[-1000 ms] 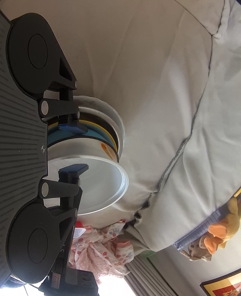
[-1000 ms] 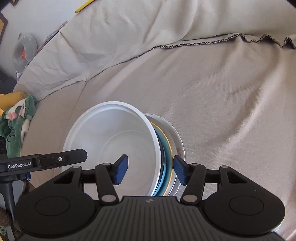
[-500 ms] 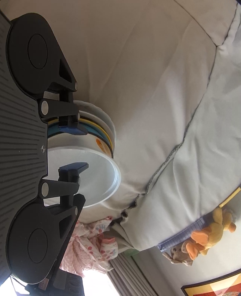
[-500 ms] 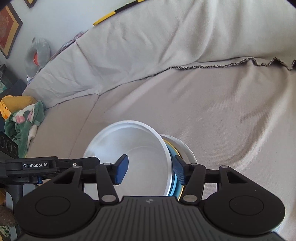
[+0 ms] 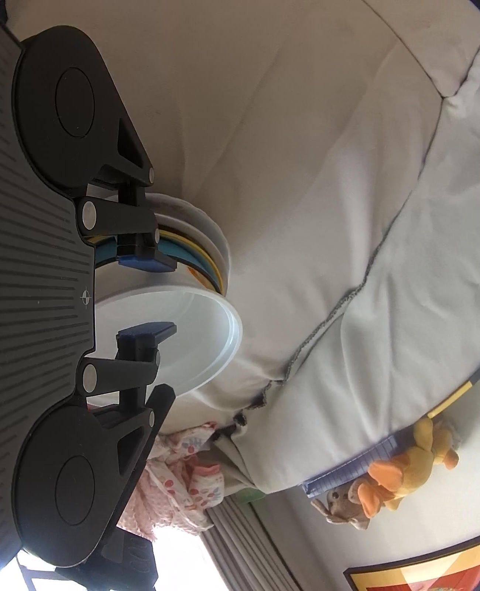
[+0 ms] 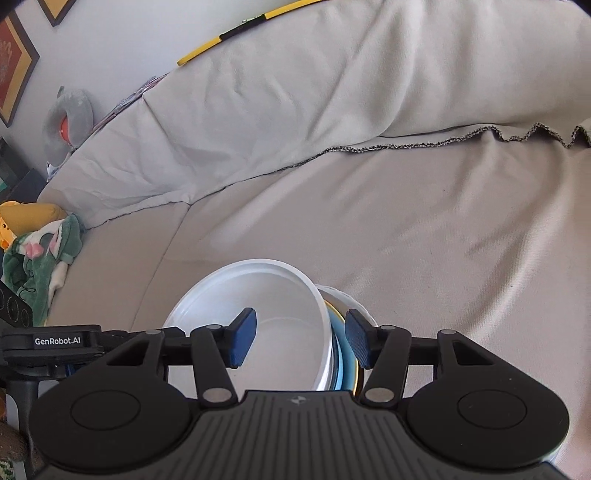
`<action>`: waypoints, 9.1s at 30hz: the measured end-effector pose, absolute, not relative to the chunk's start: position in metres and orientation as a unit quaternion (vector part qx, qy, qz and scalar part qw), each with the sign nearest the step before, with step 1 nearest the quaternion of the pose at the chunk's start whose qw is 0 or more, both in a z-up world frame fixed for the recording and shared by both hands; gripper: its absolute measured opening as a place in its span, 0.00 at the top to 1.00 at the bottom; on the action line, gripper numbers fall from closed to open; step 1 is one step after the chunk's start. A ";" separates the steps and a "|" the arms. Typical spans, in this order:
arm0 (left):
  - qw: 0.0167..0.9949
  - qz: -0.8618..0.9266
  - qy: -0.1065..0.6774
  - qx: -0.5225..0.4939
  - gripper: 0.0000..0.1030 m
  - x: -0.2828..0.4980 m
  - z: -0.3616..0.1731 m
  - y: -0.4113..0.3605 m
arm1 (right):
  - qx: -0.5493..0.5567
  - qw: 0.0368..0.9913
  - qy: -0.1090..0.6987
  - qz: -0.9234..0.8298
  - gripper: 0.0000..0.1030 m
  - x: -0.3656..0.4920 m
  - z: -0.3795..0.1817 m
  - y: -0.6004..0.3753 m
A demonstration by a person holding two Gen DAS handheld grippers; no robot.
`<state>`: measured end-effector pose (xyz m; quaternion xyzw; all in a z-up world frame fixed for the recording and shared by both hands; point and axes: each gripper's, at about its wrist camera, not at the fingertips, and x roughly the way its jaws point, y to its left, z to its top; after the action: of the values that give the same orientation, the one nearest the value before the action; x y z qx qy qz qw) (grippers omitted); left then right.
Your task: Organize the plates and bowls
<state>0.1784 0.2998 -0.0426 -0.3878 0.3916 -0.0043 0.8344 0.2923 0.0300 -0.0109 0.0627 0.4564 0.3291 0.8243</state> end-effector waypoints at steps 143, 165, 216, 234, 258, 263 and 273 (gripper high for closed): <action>0.878 -0.030 0.345 -0.332 0.82 0.172 -0.010 0.284 | 0.036 0.872 0.368 0.320 0.59 0.223 -0.012 0.036; 0.871 -0.025 0.365 -0.328 0.81 0.169 -0.013 0.284 | 0.017 0.872 0.360 0.331 0.63 0.218 -0.011 0.049; 0.930 0.080 0.343 -0.105 0.85 -0.040 0.026 0.052 | 0.039 0.857 0.387 0.339 0.37 0.033 -0.005 -0.115; 0.926 0.079 0.353 -0.106 0.85 -0.038 0.023 0.054 | 0.014 0.848 0.399 0.348 0.37 0.031 -0.009 -0.107; 0.922 0.078 0.363 -0.111 0.86 -0.035 0.018 0.053 | 0.018 0.846 0.405 0.346 0.37 0.033 -0.014 -0.105; 0.922 0.077 0.363 -0.111 0.86 -0.035 0.017 0.053 | 0.017 0.846 0.405 0.346 0.37 0.033 -0.014 -0.105; 0.922 0.078 0.363 -0.112 0.86 -0.035 0.016 0.052 | 0.017 0.845 0.407 0.346 0.37 0.034 -0.015 -0.105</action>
<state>-0.0350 0.0524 0.0162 -0.1117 0.3634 0.0778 0.9216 0.0341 -0.1048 -0.0146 0.0172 0.4066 0.3459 0.8455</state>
